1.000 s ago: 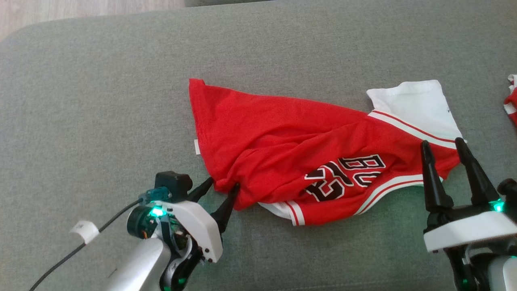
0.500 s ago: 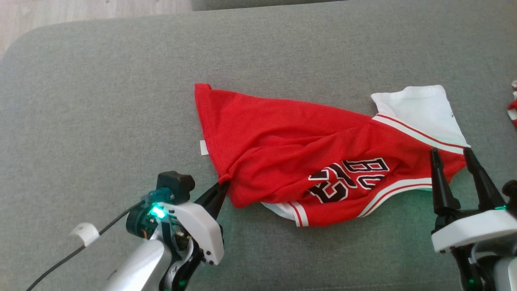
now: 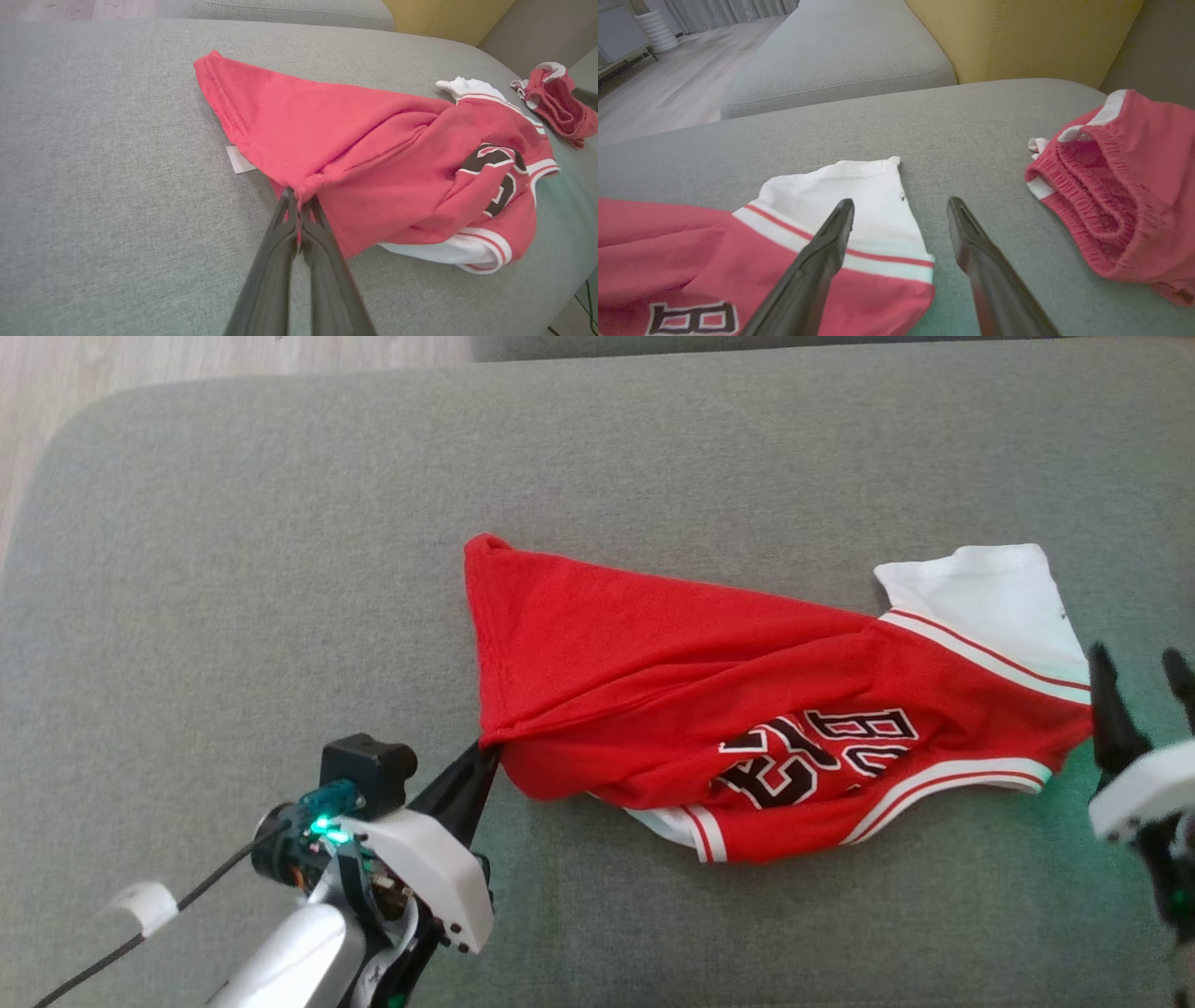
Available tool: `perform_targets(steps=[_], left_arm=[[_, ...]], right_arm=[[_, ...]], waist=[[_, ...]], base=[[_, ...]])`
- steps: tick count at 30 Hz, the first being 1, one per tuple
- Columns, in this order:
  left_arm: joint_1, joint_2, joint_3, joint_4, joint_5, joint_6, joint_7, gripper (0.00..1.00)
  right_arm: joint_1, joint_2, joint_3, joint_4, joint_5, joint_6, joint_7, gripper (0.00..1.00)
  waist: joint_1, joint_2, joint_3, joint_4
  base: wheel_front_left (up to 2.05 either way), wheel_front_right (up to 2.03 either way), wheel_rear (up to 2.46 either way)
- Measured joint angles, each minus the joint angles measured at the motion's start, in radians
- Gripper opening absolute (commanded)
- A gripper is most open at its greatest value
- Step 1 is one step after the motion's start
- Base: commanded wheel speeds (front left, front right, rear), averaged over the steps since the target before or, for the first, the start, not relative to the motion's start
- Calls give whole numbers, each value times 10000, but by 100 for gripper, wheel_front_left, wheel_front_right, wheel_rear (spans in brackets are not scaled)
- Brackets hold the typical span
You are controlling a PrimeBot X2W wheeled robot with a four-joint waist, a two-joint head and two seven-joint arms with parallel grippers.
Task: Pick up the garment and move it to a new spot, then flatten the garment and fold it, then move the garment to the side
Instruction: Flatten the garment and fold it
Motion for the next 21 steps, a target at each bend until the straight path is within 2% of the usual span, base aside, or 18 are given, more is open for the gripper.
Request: perform_targets(steps=[9, 10, 16, 20, 21], left_arm=[[-50, 194, 100, -865, 311, 165, -54, 0], [-50, 194, 100, -865, 311, 165, -54, 0], [-477, 209, 128, -1210, 493, 169, -104, 0], [-522, 207, 142, -1344, 508, 255, -219, 0], [-522, 207, 161, -1344, 508, 255, -221, 0]], right_arm=[[-2625, -1308, 1647, 3101, 989, 0, 272, 100], [-2625, -1308, 1647, 3101, 989, 0, 272, 100], [-3904, -1854, 3143, 4627, 1507, 0, 1106, 100], [-4552, -2184, 3969, 5120, 2002, 0, 1427, 100], [-4721, -2261, 4149, 5229, 2117, 0, 1467, 67]], waist=[[1, 0, 495, 427], [1, 0, 495, 427], [2, 0, 959, 804], [1, 0, 1162, 1003], [1, 0, 1188, 1034]], base=[[0, 0, 0], [0, 0, 0], [0, 0, 0], [0, 0, 0], [0, 0, 0]])
